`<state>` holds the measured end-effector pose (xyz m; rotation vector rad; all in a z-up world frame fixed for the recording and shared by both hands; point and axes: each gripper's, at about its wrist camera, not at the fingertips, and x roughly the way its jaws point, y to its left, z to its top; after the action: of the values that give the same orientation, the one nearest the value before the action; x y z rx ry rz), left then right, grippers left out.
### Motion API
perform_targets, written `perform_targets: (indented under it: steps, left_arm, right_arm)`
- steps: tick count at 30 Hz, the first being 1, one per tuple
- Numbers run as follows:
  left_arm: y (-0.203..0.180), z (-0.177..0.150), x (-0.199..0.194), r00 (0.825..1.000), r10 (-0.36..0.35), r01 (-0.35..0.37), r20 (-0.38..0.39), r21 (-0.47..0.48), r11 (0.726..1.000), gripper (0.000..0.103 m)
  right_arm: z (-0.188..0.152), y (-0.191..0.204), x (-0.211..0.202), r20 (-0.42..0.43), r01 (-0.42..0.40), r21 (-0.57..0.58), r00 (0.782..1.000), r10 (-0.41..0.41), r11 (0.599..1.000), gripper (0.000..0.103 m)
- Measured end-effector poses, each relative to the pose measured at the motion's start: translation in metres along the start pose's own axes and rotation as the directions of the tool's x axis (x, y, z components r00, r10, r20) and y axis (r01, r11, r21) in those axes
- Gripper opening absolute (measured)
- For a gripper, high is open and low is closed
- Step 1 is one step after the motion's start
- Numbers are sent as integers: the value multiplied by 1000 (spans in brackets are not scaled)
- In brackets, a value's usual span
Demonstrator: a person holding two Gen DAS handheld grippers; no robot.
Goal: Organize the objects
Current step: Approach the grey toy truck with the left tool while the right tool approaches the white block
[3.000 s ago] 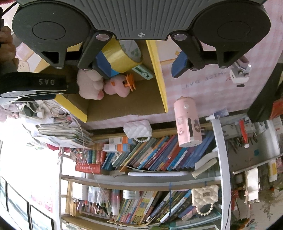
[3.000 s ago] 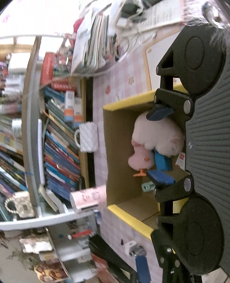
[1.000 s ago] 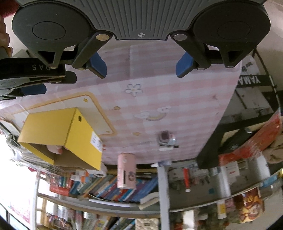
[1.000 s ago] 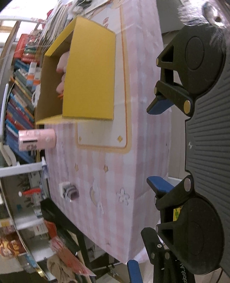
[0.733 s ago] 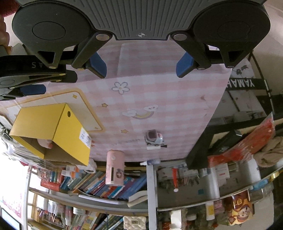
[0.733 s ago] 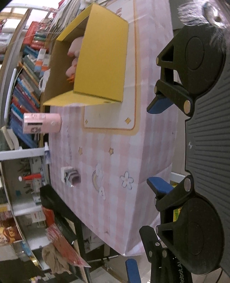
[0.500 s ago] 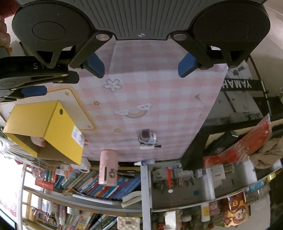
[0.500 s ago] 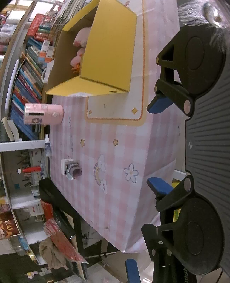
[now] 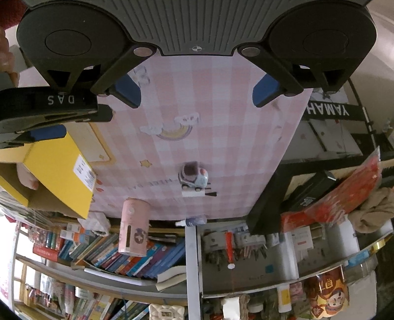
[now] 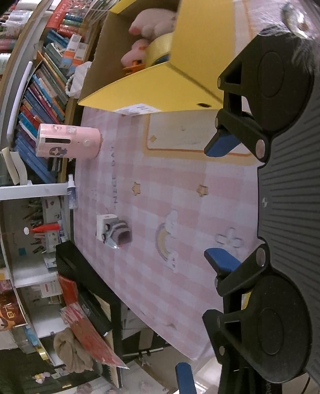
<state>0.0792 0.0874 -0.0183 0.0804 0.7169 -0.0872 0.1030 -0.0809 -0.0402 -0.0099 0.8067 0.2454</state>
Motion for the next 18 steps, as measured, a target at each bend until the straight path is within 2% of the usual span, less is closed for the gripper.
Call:
perform_targets:
  steps: [18]
  left_arm:
    - [5, 50, 54, 999, 53, -53, -8, -45, 998, 99]
  right_arm:
    - [73, -20, 56, 22, -47, -46, 999, 48, 998, 79]
